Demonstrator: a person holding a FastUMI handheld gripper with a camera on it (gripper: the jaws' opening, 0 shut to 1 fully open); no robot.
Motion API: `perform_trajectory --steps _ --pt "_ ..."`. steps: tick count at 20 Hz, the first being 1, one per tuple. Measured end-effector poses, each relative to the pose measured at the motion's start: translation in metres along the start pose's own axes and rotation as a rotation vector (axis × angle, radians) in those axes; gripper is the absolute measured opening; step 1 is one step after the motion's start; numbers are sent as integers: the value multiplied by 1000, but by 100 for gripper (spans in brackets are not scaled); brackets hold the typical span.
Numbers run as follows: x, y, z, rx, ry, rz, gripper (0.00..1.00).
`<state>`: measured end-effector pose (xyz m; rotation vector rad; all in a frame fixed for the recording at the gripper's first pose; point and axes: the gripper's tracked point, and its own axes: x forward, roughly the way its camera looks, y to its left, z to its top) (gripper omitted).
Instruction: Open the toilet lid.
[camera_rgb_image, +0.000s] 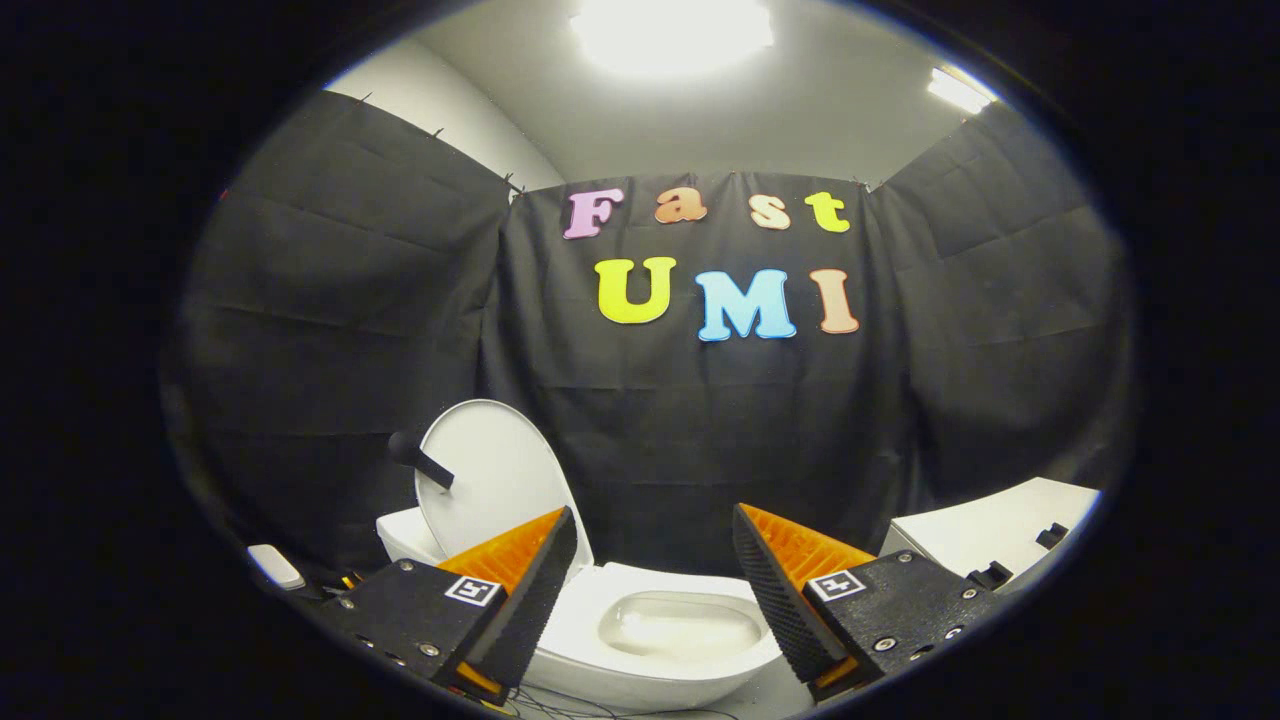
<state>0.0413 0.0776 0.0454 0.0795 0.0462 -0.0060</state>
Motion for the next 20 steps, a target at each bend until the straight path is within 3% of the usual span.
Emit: perform_trajectory --steps 4,11,20 --pt "-12 -29 -23 -18 28 -59 96" --pt "-24 -32 -38 -70 41 -61 96" --pt "-23 -52 -54 10 73 -124 96"
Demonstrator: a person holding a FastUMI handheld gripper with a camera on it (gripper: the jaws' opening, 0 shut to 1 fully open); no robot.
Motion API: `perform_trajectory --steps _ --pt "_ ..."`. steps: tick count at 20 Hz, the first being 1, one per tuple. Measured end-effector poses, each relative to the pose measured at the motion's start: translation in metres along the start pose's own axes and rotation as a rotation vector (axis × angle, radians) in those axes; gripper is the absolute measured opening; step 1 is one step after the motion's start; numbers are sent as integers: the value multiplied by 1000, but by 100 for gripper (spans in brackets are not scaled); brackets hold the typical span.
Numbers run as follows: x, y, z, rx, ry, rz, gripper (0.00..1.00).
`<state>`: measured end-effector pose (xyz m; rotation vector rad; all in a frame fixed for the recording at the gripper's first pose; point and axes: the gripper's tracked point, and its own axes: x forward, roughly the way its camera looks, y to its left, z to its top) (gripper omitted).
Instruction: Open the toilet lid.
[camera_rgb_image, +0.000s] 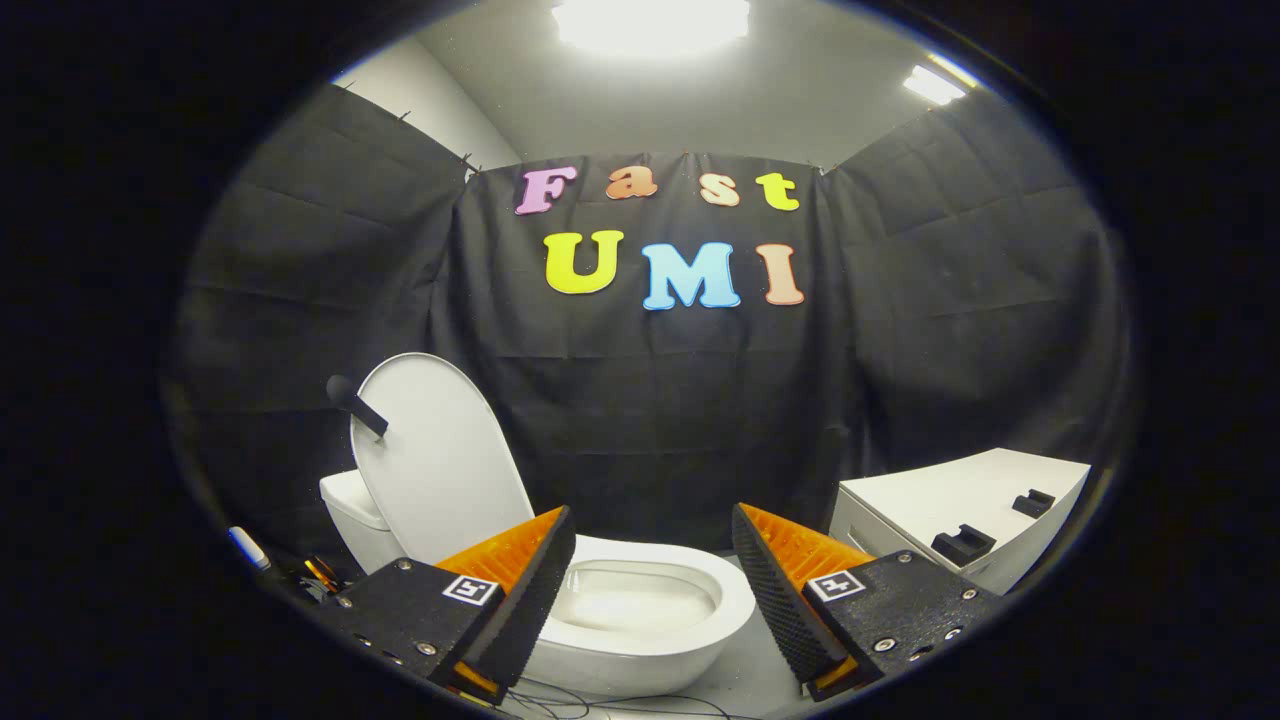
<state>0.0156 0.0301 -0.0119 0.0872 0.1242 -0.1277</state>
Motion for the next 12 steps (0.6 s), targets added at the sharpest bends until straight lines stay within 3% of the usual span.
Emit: perform_trajectory --steps 12 --pt "-4 -4 5 -6 7 -21 96"
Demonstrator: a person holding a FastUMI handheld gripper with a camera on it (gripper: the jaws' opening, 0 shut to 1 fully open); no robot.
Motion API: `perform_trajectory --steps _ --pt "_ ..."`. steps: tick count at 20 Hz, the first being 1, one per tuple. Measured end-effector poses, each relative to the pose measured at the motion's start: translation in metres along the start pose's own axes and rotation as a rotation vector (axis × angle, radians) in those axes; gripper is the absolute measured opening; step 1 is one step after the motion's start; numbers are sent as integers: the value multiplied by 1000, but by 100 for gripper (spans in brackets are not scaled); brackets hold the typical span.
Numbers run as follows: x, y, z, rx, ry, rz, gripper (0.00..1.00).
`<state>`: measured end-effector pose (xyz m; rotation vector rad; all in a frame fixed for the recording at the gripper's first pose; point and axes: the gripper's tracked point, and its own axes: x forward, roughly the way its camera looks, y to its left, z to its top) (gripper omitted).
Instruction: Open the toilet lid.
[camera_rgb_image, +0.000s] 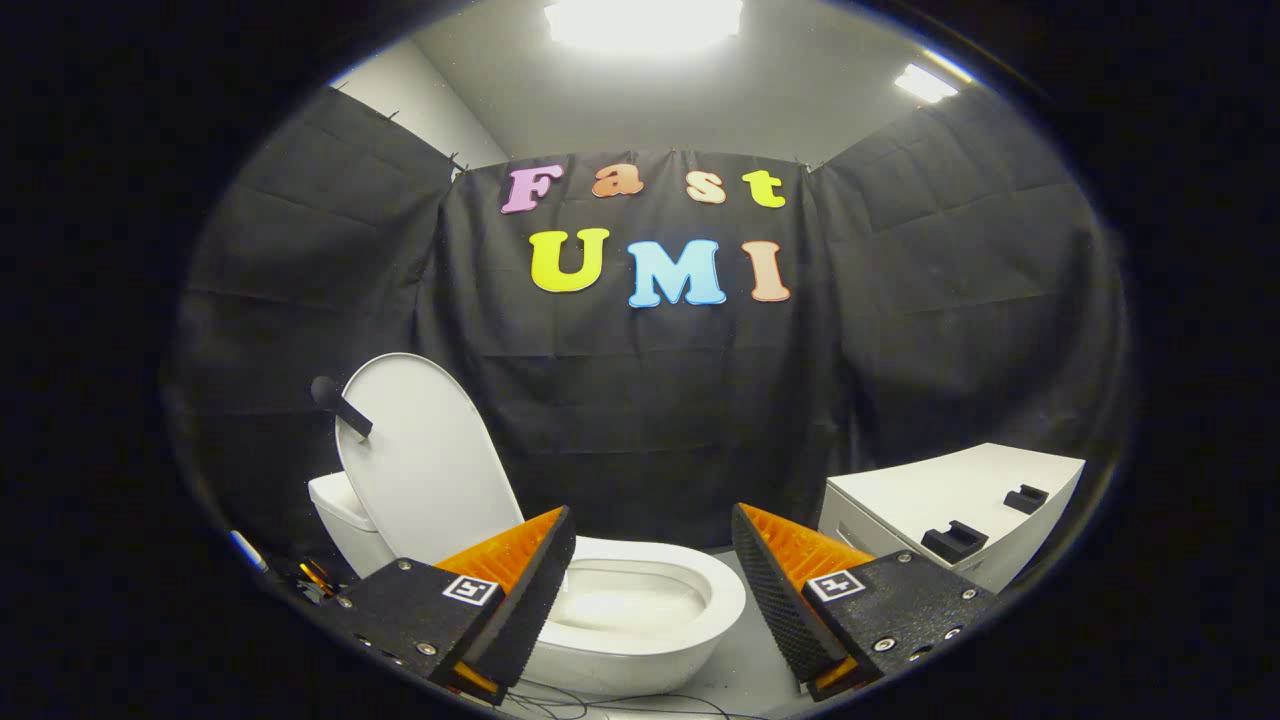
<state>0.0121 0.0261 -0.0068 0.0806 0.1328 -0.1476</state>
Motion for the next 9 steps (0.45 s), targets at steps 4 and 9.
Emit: perform_trajectory --steps 4,9 --pt "-1 1 1 -12 4 11 96" --pt "-3 0 1 -18 5 22 96"
